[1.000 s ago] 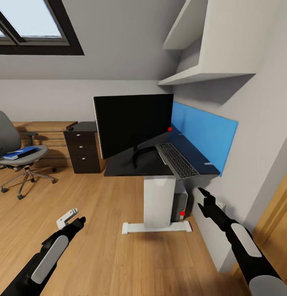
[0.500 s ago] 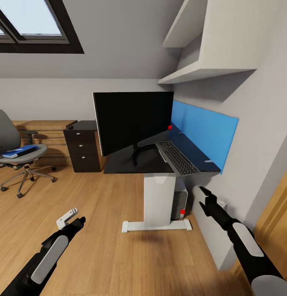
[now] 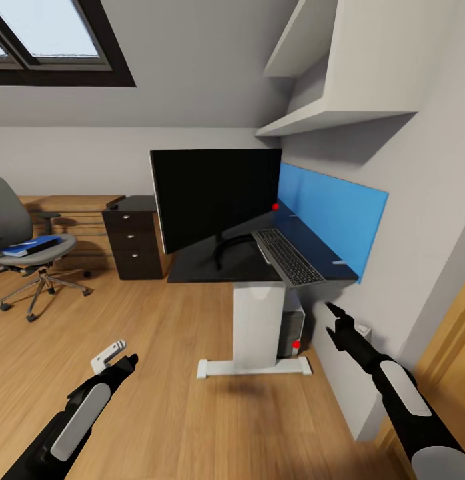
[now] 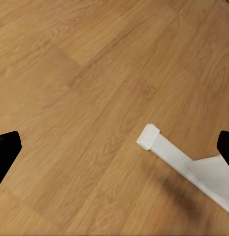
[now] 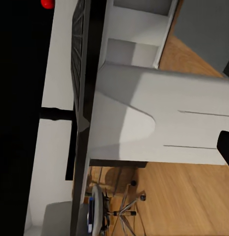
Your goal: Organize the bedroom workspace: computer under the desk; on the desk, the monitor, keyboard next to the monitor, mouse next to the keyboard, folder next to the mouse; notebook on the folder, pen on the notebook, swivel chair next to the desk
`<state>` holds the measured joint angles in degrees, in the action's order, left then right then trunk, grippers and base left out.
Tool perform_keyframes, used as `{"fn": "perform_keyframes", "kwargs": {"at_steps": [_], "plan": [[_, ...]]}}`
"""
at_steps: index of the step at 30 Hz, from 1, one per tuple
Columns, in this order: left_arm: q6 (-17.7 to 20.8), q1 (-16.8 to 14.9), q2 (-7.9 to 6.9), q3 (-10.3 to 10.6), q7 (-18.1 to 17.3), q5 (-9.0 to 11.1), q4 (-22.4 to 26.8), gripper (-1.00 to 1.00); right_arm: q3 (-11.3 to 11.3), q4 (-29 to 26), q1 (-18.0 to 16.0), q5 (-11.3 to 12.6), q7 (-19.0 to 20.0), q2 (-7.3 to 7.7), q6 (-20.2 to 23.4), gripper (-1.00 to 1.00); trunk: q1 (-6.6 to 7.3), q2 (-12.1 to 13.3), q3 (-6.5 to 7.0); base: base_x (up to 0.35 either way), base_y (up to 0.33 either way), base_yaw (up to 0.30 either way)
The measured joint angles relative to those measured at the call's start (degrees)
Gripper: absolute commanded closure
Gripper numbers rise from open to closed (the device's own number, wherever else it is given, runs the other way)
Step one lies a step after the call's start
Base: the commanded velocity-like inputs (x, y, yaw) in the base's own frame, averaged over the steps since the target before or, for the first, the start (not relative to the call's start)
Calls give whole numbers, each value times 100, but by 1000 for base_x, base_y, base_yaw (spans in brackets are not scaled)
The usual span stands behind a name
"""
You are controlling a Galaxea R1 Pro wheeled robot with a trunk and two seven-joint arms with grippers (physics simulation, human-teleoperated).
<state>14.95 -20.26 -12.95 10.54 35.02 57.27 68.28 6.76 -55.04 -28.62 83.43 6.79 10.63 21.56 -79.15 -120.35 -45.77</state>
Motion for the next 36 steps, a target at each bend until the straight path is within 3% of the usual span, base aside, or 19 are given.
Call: {"fn": "perform_keyframes", "kwargs": {"at_steps": [18, 26, 36], "plan": [[0, 0, 0, 4, -1, 1, -24, -100, -15, 4, 0, -14, -5, 2, 0, -100, 1, 0, 0, 246, 0, 0], [0, 0, 0, 4, -1, 1, -30, -100, -19, 9, 0, -170, -9, 2, 0, -100, 1, 0, 0, 291, 0, 0], [0, 0, -8, 5, -1, 8, -33, -100, -17, 17, 0, -210, -10, 2, 0, -100, -2, 0, 0, 59, 0, 0]]}}
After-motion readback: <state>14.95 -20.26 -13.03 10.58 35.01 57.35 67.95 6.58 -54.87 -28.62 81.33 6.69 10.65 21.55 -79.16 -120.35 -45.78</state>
